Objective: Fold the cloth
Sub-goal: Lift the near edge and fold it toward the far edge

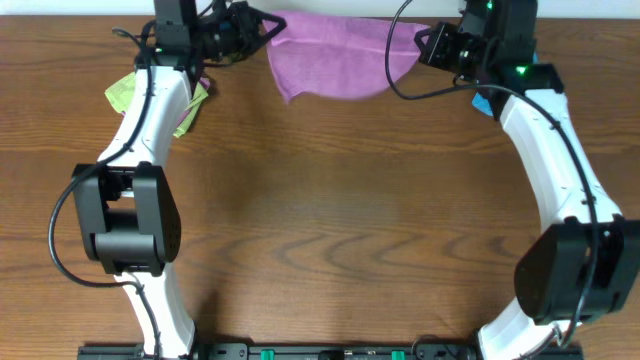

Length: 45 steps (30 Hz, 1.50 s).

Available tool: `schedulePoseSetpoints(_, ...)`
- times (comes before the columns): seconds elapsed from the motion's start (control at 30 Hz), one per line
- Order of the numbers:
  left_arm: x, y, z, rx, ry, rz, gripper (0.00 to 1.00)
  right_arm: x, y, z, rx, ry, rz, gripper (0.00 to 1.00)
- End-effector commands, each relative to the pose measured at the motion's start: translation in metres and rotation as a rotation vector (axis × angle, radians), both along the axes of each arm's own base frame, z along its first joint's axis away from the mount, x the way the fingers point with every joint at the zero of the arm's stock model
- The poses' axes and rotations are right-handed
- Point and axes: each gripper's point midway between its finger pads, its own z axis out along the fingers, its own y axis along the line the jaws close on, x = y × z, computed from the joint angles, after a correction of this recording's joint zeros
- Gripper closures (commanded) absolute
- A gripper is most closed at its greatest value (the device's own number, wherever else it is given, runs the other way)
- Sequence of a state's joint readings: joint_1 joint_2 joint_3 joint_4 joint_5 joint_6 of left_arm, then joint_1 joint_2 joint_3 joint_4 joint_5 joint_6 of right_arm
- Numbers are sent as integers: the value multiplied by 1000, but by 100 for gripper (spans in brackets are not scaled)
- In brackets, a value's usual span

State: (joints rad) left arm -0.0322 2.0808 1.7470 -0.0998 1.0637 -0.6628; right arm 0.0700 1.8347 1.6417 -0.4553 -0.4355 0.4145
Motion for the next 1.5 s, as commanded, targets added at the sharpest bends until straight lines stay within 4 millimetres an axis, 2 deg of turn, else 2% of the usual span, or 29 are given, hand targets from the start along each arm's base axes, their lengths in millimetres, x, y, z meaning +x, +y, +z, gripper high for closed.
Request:
schedulePoseSetpoints(0.0, -16, 7, 11, -33, -27, -104, 94, -8, -3, -1, -82, 7, 34, 99)
schedulePoseSetpoints(0.17, -55, 16, -27, 30, 103, -180, 94, -39, 0, -29, -135, 151, 93, 99)
schedulePoseSetpoints(0.33, -107, 26, -74, 220, 260, -256, 94, -62, -4, -48, -183, 272, 96, 99)
schedulePoseSetpoints(0.5, -145, 27, -87, 280, 330, -360, 94, -89, -6, -63, -220, 380, 136, 99)
schedulePoseSetpoints(0.7, -143, 26, -89, 277, 337, -350, 94, -90, -9, -64, -244, 383, 137, 99)
schedulePoseSetpoints(0.9, -154, 30, -99, 328, 374, -372, 94, -111, -12, -74, -264, 468, 165, 99)
schedulePoseSetpoints(1.0, -167, 30, -106, 323, 406, -402, 94, -126, -20, -84, -307, 540, 156, 98)
schedulePoseSetpoints(1.17, -200, 25, -132, 260, 482, -460, 94, -151, -22, -105, -314, 608, 174, 98)
schedulePoseSetpoints(1.47, -251, 15, -157, 114, 544, -529, 94, -217, -14, -166, -304, 691, 175, 99)
